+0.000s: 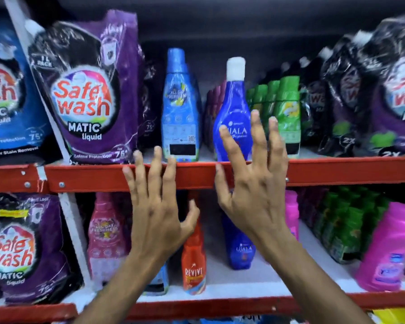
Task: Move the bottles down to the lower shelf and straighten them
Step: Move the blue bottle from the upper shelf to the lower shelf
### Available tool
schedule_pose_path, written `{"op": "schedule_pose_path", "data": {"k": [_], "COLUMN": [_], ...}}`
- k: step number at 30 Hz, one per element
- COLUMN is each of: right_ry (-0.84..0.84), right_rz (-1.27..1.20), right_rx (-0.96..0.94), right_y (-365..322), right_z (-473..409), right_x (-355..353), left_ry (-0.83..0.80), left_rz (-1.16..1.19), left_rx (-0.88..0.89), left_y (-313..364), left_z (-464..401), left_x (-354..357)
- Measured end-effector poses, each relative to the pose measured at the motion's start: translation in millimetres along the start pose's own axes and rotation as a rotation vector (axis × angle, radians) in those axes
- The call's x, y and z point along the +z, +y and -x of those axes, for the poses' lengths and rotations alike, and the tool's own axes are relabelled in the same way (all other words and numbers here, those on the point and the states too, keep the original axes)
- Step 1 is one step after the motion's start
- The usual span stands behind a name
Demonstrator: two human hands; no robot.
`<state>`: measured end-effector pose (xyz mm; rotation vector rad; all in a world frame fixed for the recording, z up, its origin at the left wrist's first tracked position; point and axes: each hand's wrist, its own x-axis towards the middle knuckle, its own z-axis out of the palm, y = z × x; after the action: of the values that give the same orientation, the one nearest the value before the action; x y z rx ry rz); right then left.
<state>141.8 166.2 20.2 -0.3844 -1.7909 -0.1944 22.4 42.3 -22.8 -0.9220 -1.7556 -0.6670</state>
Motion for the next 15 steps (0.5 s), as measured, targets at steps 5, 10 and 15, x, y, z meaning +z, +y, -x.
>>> {"op": "schedule_pose_path", "data": {"k": [5, 10, 15], "right_ry": [-0.117, -0.183, -0.135], "right_rz": [-0.035, -0.122, -0.177], "right_rx": [0.171, 0.207, 0.219], "right_y": [1.9, -1.7, 0.8], "right_z": [-36.6, -51.2, -56.6], "right_x": [3.5, 6.3, 9.2], "left_ry": [-0.022, -0.037, -0.019], "left_rz": [0.025, 0.009, -0.013], "left_rx": [0.090, 0.087, 0.102], "left_y": [18.1, 23.5, 20.2], "left_z": [-6.6, -8.0, -7.2], "left_x": [7.2, 12.9, 14.4]}}
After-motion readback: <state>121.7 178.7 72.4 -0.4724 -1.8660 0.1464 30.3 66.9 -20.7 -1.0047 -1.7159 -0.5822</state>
